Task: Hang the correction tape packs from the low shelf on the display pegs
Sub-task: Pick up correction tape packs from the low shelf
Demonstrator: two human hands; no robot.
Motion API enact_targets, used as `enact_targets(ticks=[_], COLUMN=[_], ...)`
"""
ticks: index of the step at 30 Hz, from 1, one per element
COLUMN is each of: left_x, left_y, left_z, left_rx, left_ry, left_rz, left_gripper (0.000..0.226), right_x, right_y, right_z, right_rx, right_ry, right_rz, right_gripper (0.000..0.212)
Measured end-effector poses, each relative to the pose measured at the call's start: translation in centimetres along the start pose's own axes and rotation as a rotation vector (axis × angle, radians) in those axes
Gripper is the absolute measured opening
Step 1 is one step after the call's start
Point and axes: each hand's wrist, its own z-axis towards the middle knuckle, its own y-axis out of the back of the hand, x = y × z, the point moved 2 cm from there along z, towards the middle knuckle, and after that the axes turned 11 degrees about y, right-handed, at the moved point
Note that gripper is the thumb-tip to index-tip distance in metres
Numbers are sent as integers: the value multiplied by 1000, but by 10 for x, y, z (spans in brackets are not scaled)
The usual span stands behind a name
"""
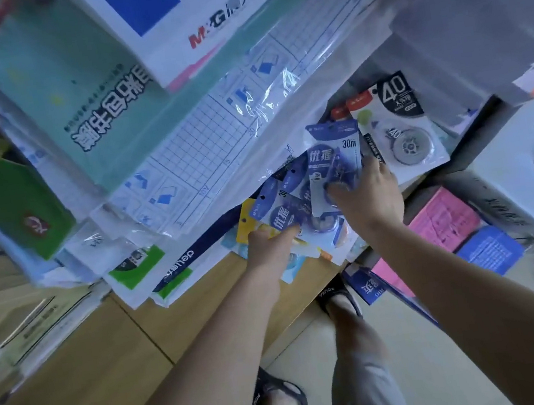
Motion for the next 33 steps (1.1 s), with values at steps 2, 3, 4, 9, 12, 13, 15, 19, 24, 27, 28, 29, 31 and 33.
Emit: enact_targets(ticks=[2,3,4,9,12,13,15,19,24,27,28,29,31,33], left_x=[-1,-1,-2,-5,-4,-2,4,20,33,34,37,39,43,47], left_y=[-8,-11,-14,-15,-12,-10,-5,7,18,24,27,30,35,41], left_z=[11,14,19,34,35,37,39,43,45,46,49,51,54,55], left_rx=[2,2,-3,9,-7,-19,-42,-106,-152,-176,-176,-169,-128,-119], left_ry=[26,30,18,-11,10,17,39,55,38,6,0,-13,-5,7], left_rz=[-47,-63,-81,-108,-122,-138,-173,-170,-197,-173,-163,-158,-208,-299], left_gripper=[31,29,27,55,49,44,34,32,46,56,56,56,61,57], right_x=[-2,-3,-3,-4,-4,-4,-2,-2,5,8,9,11,14,18], right_y=[-8,-11,-13,-20,-22,-24,-28,-41,-57,-68,-71,-74,-81,-88], right_z=[7,9,11,18,20,20,16,1,-19,-30,-32,-34,-36,-41], right_rx=[46,63,74,141,246,288,356,422,429,405,391,378,369,385], right_ry=[-40,-45,-39,-6,-3,-6,-6,5,66,102,118,137,148,127], right_rz=[16,3,-17,-68,-84,-79,-49,19,34,52,56,54,44,59], right_gripper=[75,79,81,83,90,92,93,89,90,91,91,91,94,100])
